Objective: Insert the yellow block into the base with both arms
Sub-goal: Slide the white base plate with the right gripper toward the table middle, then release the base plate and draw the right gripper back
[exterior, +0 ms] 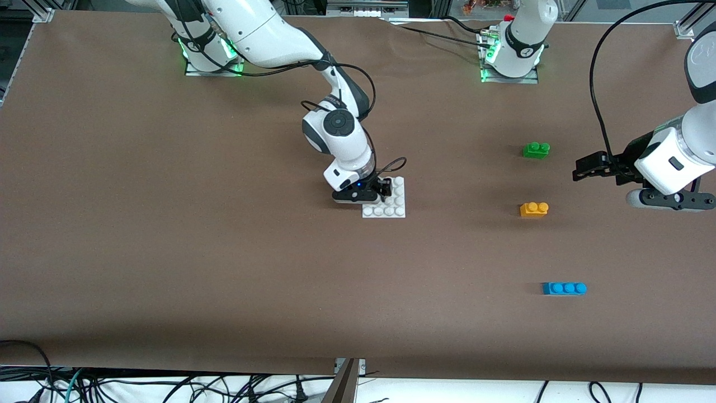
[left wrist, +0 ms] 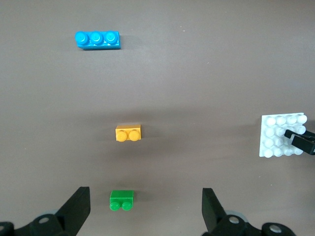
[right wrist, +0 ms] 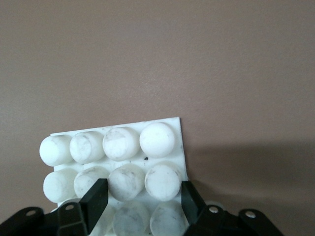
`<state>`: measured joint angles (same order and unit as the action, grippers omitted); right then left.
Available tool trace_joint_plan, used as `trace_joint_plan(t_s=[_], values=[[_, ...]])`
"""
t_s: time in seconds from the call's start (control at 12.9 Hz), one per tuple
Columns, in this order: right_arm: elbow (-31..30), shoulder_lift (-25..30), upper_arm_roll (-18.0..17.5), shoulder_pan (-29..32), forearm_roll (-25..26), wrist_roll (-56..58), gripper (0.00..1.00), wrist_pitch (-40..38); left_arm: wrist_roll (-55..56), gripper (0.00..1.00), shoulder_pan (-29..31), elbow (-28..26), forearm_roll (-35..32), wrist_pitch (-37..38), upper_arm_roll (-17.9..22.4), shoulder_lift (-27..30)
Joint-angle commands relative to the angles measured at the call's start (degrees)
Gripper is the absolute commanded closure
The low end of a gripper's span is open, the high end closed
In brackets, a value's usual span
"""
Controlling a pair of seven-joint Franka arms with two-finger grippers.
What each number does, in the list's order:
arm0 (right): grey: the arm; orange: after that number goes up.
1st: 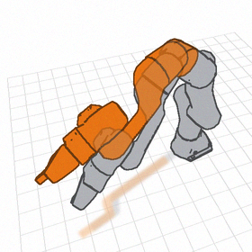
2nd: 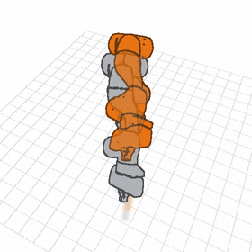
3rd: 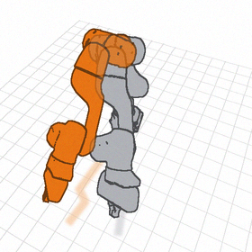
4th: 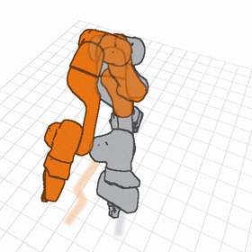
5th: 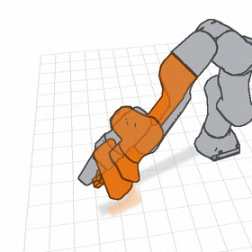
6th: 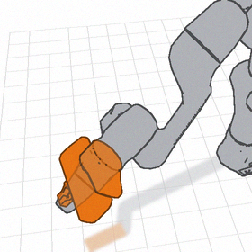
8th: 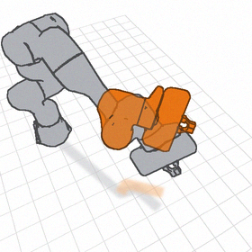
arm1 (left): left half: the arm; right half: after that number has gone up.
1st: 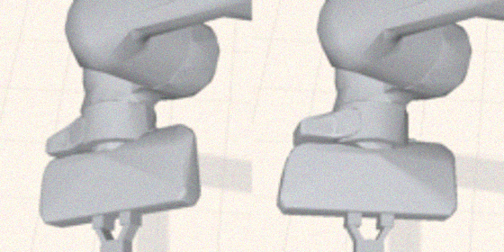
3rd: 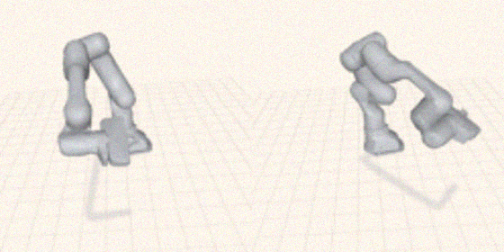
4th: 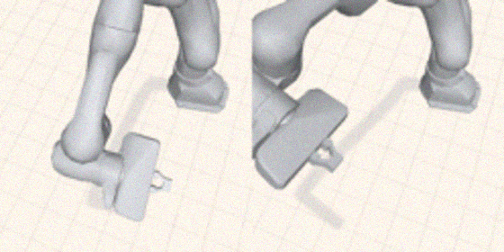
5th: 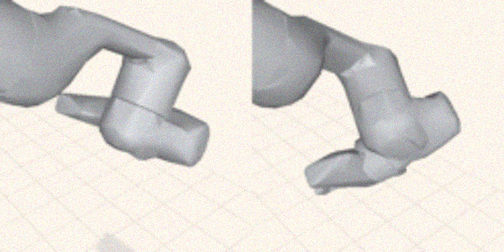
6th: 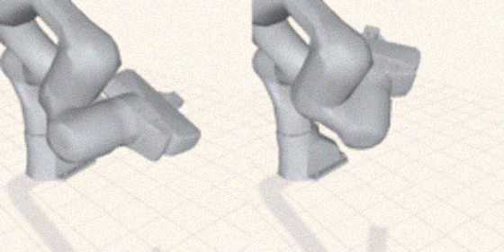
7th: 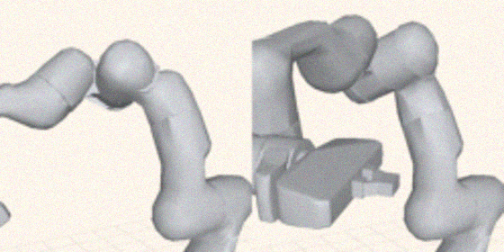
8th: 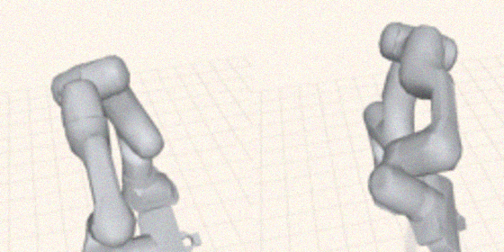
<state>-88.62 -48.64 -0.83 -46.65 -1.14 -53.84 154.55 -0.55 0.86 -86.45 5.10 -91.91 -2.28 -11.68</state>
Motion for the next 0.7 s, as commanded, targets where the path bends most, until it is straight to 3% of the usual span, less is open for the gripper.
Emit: trace_joint_plan(t_s=[0.0, 0.15, 0.46, 0.62], values=[[2.22, -3.13, 0.83, -0.82, 0.09, -1.36, 0.32, 0.23, -1.03, 0.0, -0.16, 1.72, -0.17, 1.2, 0.09, -0.54], [2.57, -2.25, 1.54, -0.38, -0.35, -1.18, 0.29, -2.04, -1.03, 0.0, -0.07, 1.72, -0.17, 1.2, 0.09, -0.54], [13.53, -0.49, 3.64, -0.02, -0.35, -0.74, 0.12, -23.89, -1.03, 0.0, 0.02, 1.55, -0.17, 1.29, 0.09, -0.54], [18.89, 0.65, 3.91, 0.94, -0.35, -0.48, 0.11, -33.31, -1.03, 0.0, 0.19, 1.55, -0.17, 1.29, 0.17, -0.63]])
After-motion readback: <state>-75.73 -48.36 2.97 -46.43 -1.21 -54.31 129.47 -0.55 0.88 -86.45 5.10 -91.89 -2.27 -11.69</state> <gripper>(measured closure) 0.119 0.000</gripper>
